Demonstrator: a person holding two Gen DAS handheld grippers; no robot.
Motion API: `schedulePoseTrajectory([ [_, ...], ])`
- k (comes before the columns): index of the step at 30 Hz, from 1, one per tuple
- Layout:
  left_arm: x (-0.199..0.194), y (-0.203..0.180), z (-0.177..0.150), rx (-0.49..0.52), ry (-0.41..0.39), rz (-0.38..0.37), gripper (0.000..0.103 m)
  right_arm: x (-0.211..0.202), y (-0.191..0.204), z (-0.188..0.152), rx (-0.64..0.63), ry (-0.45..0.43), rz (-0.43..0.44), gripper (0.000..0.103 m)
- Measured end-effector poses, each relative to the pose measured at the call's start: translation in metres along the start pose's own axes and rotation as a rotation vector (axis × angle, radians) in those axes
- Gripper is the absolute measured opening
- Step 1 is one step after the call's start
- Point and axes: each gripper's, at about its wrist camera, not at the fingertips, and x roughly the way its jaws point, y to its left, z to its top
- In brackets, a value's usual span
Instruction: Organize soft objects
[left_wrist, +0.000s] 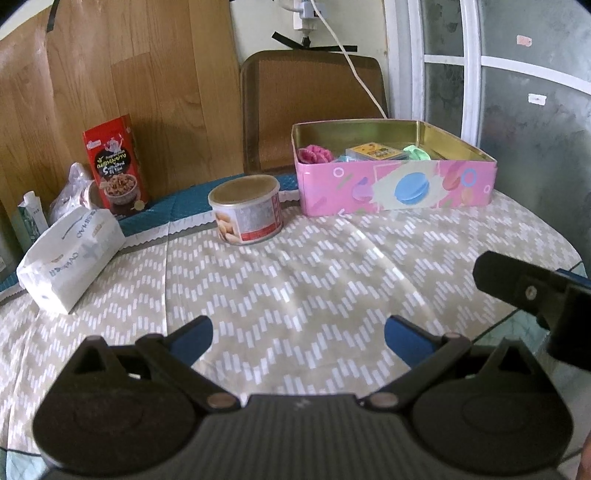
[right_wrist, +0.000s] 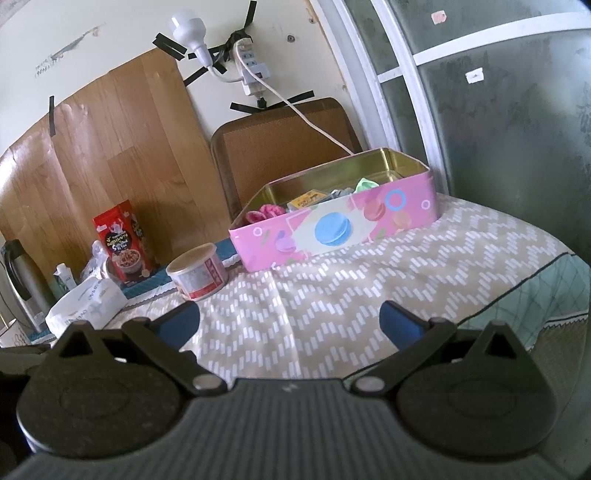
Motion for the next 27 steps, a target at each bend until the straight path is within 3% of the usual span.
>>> schedulePoseTrajectory([
  [27,0.0077,0.0009,-0.0007,-0.011,0.037,0.004,0.103,0.0077,-0.0041,0.0006,-0.009,0.034,0.03,0.103],
])
